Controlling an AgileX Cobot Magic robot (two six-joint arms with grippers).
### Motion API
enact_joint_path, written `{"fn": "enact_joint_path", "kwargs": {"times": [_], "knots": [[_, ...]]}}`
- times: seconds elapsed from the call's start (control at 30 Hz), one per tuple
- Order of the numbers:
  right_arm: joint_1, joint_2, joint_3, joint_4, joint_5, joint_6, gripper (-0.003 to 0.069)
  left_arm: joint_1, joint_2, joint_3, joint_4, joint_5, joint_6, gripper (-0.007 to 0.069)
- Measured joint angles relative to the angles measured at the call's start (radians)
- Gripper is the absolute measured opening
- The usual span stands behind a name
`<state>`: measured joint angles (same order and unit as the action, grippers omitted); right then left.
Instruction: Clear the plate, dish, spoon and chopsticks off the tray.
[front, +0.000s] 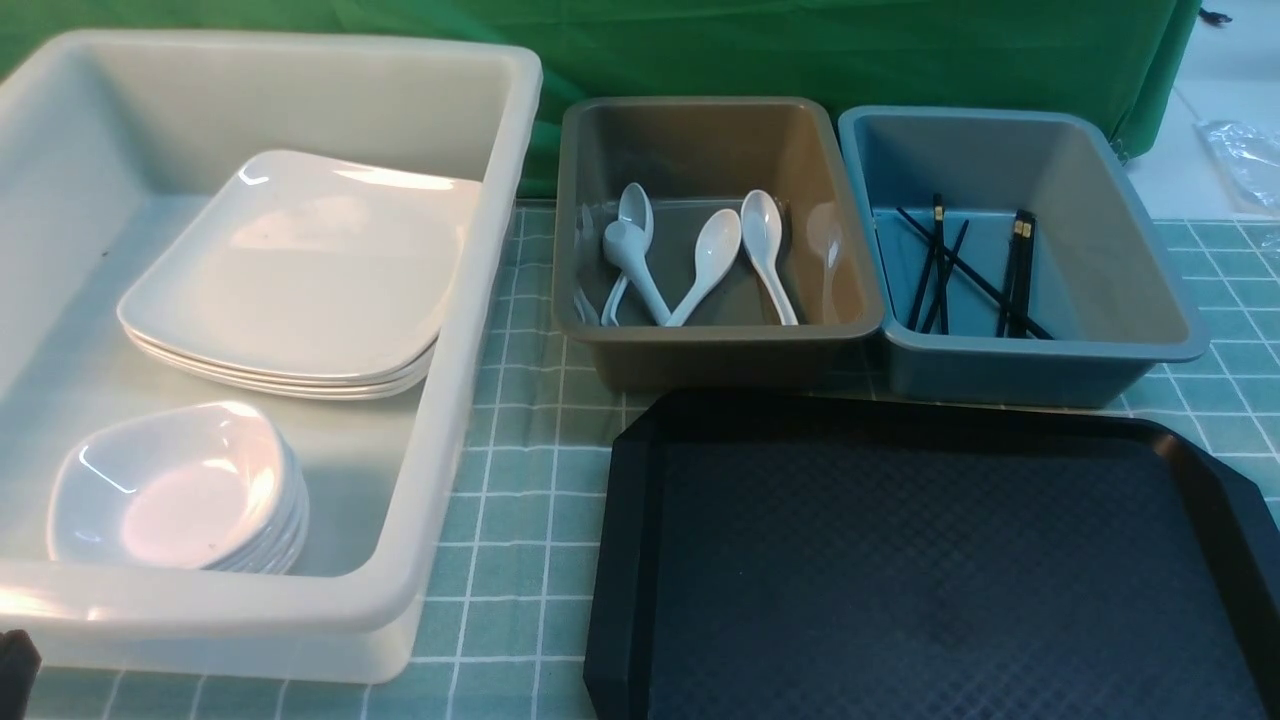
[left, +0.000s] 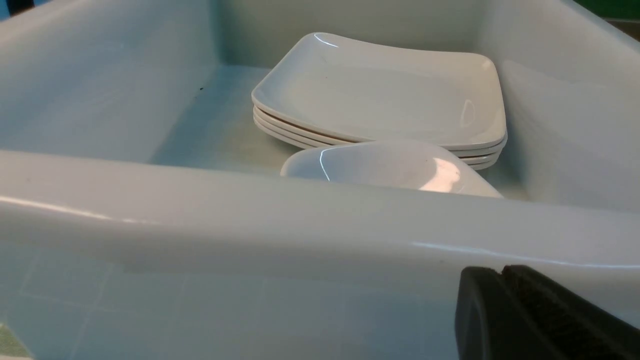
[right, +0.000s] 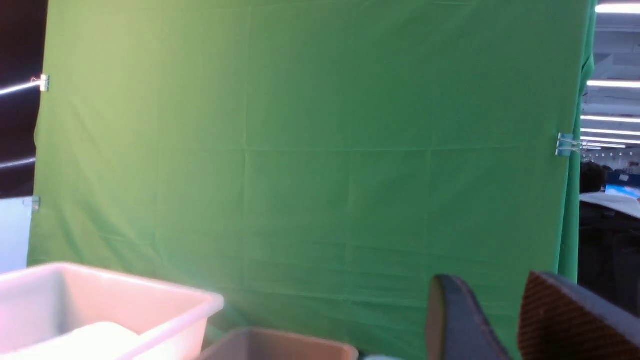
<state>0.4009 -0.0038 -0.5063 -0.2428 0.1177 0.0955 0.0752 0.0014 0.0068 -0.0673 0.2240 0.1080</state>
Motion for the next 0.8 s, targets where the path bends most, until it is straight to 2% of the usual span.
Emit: {"fn": "enact_joint_path", "kwargs": {"times": [0.27, 0.43, 0.6, 0.8], "knots": [[-0.202, 0.004, 0.218, 0.000, 0.121, 0.000, 0.0239, 0.000, 0.000, 0.000, 0.000, 0.000, 0.001, 0.0017], [-0.309, 0.005, 0.458, 0.000, 0.139, 0.000, 0.0239, 0.000, 0.000, 0.000, 0.002, 0.000, 0.006, 0.0017], [-0.357, 0.005, 0.512, 0.003, 0.140, -0.001, 0.0239, 0.000, 0.000, 0.000, 0.002, 0.001, 0.008, 0.0017], [-0.358, 0.005, 0.512, 0.003, 0.124, -0.003, 0.0239, 0.000, 0.000, 0.000, 0.003, 0.001, 0.008, 0.0017]]}}
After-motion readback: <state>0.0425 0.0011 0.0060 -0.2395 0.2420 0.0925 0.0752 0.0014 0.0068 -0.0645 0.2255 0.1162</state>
